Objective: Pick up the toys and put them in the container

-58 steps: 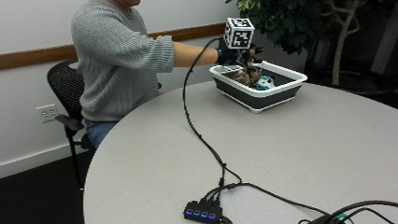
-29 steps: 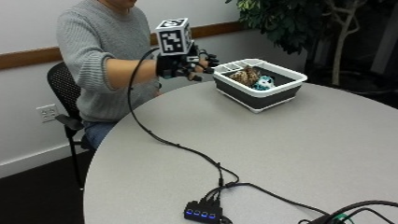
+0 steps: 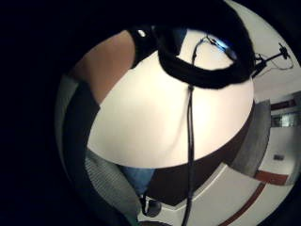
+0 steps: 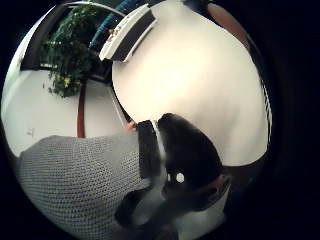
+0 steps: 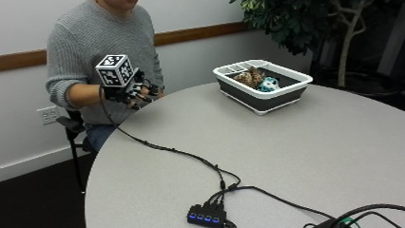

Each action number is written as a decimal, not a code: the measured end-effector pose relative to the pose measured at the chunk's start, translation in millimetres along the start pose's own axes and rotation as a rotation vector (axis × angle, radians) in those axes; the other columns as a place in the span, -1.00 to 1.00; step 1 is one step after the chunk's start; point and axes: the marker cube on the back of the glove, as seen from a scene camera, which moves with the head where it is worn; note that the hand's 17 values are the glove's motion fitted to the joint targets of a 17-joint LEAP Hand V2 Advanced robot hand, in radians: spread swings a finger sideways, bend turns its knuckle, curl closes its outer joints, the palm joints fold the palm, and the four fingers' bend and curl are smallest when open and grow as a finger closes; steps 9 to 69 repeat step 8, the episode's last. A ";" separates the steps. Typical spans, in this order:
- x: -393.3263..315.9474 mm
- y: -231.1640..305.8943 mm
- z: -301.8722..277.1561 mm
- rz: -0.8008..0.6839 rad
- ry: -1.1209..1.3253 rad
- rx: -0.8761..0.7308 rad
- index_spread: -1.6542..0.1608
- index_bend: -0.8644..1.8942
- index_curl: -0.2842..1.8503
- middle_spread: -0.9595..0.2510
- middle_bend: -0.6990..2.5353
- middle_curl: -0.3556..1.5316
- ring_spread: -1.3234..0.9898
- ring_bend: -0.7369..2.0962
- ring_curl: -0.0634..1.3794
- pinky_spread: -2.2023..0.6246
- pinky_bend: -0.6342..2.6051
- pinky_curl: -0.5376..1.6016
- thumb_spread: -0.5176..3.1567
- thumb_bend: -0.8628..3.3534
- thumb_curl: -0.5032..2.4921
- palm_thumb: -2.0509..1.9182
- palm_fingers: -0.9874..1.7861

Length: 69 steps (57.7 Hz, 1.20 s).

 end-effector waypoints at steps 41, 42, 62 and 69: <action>-0.8 -1.2 0.6 -0.011 0.037 -0.018 0.45 -0.24 -0.46 0.37 -0.46 -0.32 0.07 -0.29 -0.50 0.61 -0.10 -0.22 0.04 -0.61 -0.57 -0.01 -0.31; -0.8 -1.2 0.6 -0.011 0.037 -0.018 0.45 -0.24 -0.46 0.37 -0.46 -0.32 0.07 -0.29 -0.50 0.61 -0.10 -0.22 0.04 -0.61 -0.57 -0.01 -0.31; -0.8 -1.2 0.6 -0.011 0.037 -0.018 0.45 -0.24 -0.46 0.37 -0.46 -0.32 0.07 -0.29 -0.50 0.61 -0.10 -0.22 0.04 -0.61 -0.57 -0.01 -0.31; -0.8 -1.2 0.6 -0.011 0.037 -0.018 0.45 -0.24 -0.46 0.37 -0.46 -0.32 0.07 -0.29 -0.50 0.61 -0.10 -0.22 0.04 -0.61 -0.57 -0.01 -0.31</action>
